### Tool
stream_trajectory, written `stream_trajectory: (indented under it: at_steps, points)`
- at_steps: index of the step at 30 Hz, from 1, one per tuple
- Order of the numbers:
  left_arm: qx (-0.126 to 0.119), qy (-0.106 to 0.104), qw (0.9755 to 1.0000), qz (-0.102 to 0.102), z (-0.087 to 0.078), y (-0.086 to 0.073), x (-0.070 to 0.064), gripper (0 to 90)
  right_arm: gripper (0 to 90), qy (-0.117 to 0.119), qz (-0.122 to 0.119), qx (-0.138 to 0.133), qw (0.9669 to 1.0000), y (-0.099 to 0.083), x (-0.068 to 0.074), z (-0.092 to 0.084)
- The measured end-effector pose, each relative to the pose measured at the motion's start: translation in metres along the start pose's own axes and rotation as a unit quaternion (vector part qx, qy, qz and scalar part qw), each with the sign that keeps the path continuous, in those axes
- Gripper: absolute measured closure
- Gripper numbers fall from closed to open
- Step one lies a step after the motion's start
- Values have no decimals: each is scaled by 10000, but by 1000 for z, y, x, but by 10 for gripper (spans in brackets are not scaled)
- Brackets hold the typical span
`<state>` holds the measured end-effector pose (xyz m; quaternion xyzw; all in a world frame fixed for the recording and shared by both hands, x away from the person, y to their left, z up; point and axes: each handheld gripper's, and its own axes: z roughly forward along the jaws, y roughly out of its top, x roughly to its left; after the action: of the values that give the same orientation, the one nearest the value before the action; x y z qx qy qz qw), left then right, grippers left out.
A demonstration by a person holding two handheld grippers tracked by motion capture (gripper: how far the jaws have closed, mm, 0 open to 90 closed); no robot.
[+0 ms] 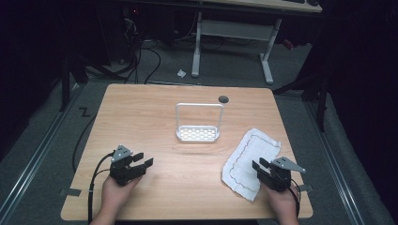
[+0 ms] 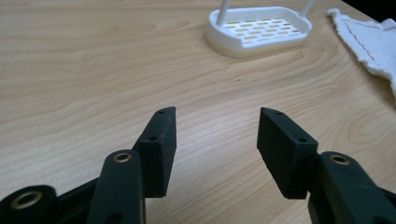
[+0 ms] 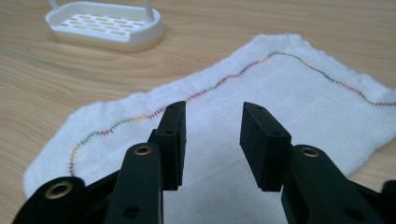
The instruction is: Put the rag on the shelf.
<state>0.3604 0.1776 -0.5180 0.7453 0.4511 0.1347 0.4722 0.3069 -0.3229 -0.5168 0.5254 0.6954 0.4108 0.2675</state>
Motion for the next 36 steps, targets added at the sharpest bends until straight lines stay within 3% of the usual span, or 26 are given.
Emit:
stream_trajectory:
  at_steps: [4, 13, 15, 17, 19, 20, 21, 25, 28, 32, 36]
  points:
    - [0, 81, 9999, -72, 1, 2, 3, 463, 630, 42, 32, 78, 10000, -5, -3, -1]
    - [44, 98, 9999, 117, 3, 1, -5, 456, 650, 113, -23, 55, 9999, -6, -5, -2]
    - [70, 176, 9993, 308, -2, 1, -7, 452, 777, 117, -41, 104, 9999, -1, -7, 1]
    - [39, 264, 9987, 445, -10, -1, -6, 453, 822, 146, -15, 114, 9998, 2, -8, 3]
    - [-25, 260, 9988, 404, -16, -6, -3, 477, 900, 99, -222, 184, 9995, 10, -10, 10]
    - [-58, 264, 9990, 350, -18, -8, -1, 505, 900, 16, -277, 300, 9992, 16, -13, 22]
    - [-82, 247, 9994, 206, -19, -8, 1, 504, 900, -45, -236, 382, 9990, 19, -15, 28]
    - [-158, 197, 9995, 188, -18, -6, 0, 486, 900, -181, -168, 587, 9980, 24, -21, 45]
    - [-95, 173, 9996, 178, -16, -6, 2, 480, 900, -251, -117, 914, 9954, 23, -28, 61]
    - [-84, 157, 9998, 105, -15, -6, 4, 481, 900, -258, -182, 888, 9956, 22, -26, 62]
    - [-91, 148, 9998, 123, -15, -6, 0, 481, 900, -78, -265, 861, 9959, 18, -18, 59]
